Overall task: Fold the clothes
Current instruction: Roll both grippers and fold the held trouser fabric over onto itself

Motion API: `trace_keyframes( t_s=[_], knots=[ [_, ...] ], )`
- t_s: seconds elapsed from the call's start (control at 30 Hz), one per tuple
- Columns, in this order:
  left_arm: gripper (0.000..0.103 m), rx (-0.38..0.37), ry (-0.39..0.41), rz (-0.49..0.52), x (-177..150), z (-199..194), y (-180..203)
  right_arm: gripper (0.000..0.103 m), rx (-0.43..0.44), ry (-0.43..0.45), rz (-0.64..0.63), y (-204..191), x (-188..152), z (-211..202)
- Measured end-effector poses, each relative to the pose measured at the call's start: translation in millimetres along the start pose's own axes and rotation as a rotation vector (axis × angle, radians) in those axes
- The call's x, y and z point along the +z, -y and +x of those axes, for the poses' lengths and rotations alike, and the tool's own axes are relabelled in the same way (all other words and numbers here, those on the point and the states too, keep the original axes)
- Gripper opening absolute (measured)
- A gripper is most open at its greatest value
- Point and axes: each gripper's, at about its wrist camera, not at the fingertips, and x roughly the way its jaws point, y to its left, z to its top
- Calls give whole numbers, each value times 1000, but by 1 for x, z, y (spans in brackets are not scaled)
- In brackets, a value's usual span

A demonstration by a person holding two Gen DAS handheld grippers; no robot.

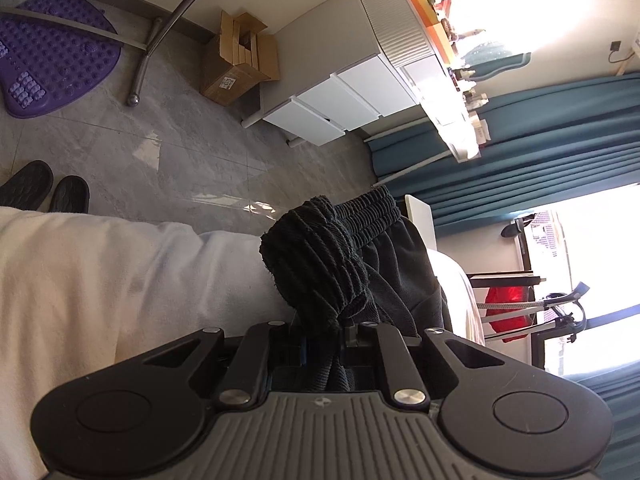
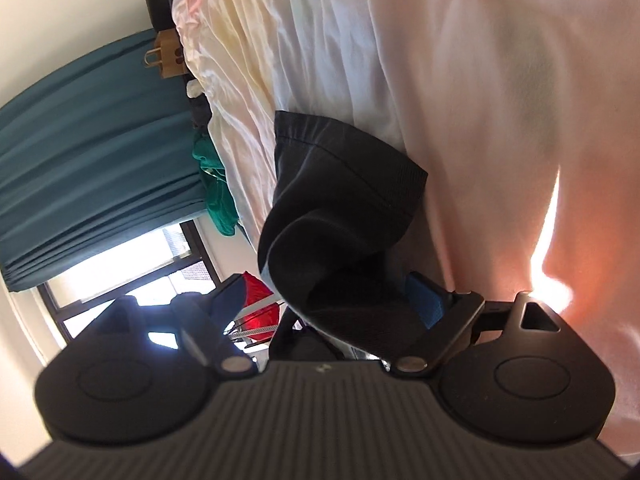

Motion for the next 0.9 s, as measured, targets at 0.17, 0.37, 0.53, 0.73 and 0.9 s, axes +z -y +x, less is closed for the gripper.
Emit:
trace_keyframes(
  t_s=[0.17, 0.37, 0.53, 0.73, 0.9],
  knots=[
    [14, 17, 12, 25, -1, 0, 5, 89, 44, -43, -99, -24, 9, 47],
    [14, 31, 20, 41, -3, -1, 9, 81, 110, 168, -276, -50, 28, 30],
    [14, 29, 21, 48, -3, 0, 9, 35, 152, 296, -528, -78, 27, 0],
    [14, 16, 11, 26, -1, 0, 5, 14, 18, 243, -456, -63, 44, 4],
    [14, 11, 12, 28, -2, -1, 3, 15, -88, 244, -433, -52, 51, 8]
  ],
)
